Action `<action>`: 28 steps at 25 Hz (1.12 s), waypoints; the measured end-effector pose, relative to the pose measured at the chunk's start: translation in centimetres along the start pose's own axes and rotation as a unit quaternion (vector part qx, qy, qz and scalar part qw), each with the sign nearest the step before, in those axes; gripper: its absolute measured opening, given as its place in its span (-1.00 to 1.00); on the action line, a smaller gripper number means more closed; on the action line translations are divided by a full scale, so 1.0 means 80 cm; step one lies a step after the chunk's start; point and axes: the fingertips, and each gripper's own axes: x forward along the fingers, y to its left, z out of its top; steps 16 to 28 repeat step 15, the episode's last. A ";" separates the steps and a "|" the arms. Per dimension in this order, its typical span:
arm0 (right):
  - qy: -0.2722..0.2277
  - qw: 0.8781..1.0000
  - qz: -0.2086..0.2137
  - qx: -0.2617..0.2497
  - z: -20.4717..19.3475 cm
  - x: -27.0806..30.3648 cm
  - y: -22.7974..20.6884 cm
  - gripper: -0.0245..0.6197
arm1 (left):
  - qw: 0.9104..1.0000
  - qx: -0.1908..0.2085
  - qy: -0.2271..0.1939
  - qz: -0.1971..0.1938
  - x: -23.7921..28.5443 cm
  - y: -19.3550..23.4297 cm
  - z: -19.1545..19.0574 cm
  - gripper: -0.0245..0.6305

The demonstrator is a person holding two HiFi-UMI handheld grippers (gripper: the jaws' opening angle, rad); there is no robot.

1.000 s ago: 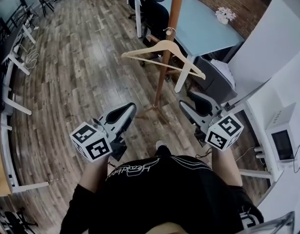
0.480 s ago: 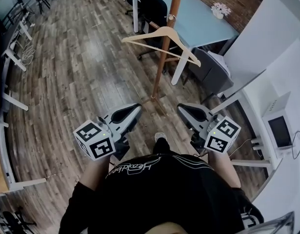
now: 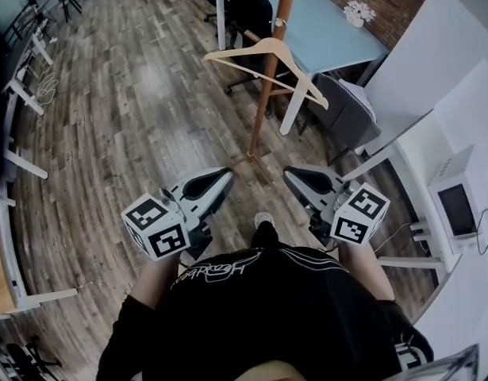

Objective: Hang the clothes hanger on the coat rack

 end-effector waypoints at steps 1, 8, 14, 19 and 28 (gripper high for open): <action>-0.001 1.000 0.002 -0.003 0.001 0.000 0.001 -0.80 | 1.000 0.004 0.001 0.001 0.001 -0.001 0.000 -0.90; -0.007 1.000 0.006 -0.010 0.008 0.001 -0.007 -0.80 | 1.000 0.016 0.013 0.004 0.015 0.001 0.003 -0.90; -0.008 1.000 0.009 -0.006 0.014 0.001 -0.030 -0.80 | 1.000 0.017 0.019 0.003 0.041 0.008 0.007 -0.90; -0.008 1.000 0.009 -0.005 0.016 0.001 -0.035 -0.80 | 1.000 0.018 0.020 0.002 0.045 0.009 0.008 -0.90; -0.008 1.000 0.009 -0.005 0.016 0.001 -0.035 -0.80 | 1.000 0.018 0.020 0.002 0.045 0.009 0.008 -0.90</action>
